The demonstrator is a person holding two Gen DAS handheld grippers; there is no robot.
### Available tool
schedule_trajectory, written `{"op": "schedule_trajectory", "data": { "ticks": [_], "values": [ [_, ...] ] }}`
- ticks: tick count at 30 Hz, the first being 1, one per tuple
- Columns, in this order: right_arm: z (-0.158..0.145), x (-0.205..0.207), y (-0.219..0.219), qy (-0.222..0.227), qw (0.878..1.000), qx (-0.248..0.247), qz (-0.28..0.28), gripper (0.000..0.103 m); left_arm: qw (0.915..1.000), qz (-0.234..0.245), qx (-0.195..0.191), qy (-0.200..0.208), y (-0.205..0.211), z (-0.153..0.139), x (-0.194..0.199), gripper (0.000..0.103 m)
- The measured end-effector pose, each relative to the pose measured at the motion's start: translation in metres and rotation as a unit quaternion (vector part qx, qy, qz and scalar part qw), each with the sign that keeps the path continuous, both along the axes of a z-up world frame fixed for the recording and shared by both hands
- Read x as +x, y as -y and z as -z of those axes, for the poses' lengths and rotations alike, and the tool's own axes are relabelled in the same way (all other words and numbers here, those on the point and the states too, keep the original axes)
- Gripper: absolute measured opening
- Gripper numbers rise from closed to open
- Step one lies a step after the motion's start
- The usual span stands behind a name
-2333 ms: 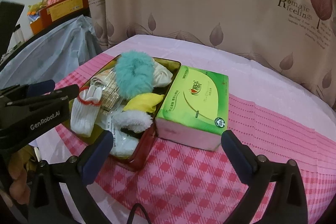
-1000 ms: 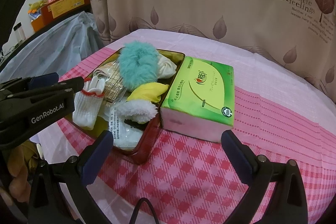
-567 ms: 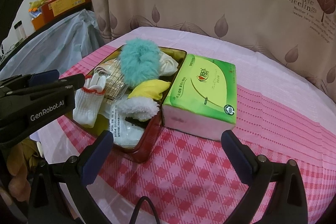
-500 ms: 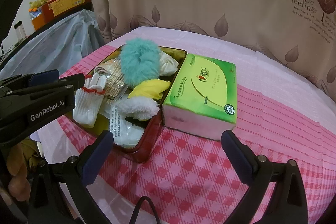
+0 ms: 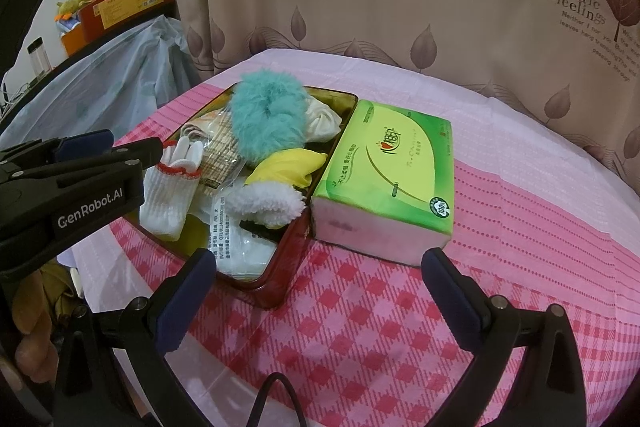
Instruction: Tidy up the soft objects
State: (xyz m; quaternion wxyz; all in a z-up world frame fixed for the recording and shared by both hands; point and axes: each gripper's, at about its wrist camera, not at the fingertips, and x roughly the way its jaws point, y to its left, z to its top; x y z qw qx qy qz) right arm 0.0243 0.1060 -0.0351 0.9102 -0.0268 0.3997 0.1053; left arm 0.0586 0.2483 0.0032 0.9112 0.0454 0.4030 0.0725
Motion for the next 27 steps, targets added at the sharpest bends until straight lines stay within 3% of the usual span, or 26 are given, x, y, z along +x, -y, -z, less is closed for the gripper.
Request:
{"op": "schedule_trajectory", "data": {
  "ticks": [27],
  "values": [
    [0.0005,0.0003,-0.0022,-0.001,1.000,0.000,0.000,0.102,1.0000,0.000,0.003,0.001,0.0002,-0.0001,-0.0002,0.052]
  ]
}}
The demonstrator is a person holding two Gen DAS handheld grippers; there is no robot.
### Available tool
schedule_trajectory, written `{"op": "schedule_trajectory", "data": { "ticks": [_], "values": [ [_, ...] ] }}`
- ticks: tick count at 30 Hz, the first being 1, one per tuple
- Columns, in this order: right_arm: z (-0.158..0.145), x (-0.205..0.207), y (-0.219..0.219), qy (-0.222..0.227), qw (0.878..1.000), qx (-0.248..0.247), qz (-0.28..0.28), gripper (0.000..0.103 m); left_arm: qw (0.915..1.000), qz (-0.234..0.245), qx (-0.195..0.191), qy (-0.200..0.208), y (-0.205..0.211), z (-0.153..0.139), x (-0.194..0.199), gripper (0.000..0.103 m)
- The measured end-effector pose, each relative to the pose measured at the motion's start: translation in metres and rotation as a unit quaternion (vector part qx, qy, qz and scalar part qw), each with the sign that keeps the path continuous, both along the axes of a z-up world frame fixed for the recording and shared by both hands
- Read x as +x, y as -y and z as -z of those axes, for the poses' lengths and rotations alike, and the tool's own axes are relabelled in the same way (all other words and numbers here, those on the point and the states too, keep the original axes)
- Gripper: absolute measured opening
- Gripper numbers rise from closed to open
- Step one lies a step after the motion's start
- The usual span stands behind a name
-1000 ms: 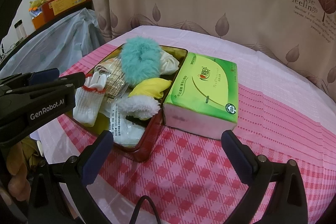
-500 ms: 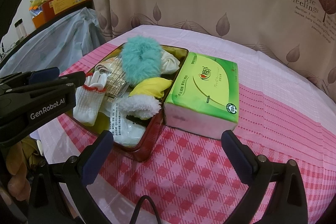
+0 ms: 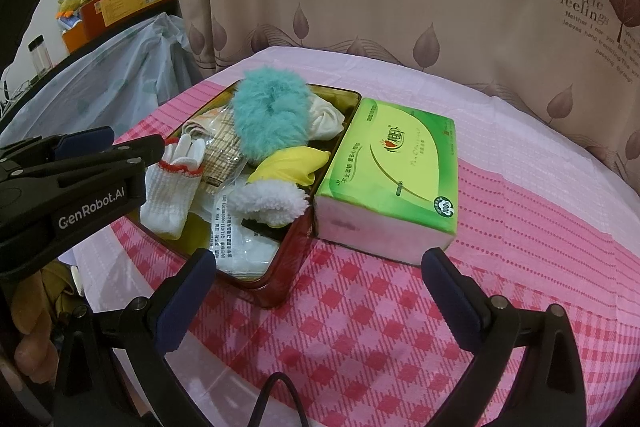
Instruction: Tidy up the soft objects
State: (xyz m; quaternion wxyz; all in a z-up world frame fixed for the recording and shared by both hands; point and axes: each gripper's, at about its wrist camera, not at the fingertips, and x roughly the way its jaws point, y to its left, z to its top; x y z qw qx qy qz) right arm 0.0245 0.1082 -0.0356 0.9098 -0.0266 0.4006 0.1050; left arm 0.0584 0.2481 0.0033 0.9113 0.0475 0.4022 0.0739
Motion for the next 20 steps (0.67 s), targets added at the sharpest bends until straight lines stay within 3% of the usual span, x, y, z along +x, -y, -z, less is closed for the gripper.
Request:
{"op": "schedule_trajectory", "data": {
  "ticks": [20],
  "values": [
    [0.0019,-0.0058,-0.0027,0.000,1.000,-0.002,-0.002,0.102,1.0000,0.005,0.003,0.003,-0.0022,-0.0012,-0.0016,0.052]
  ]
}}
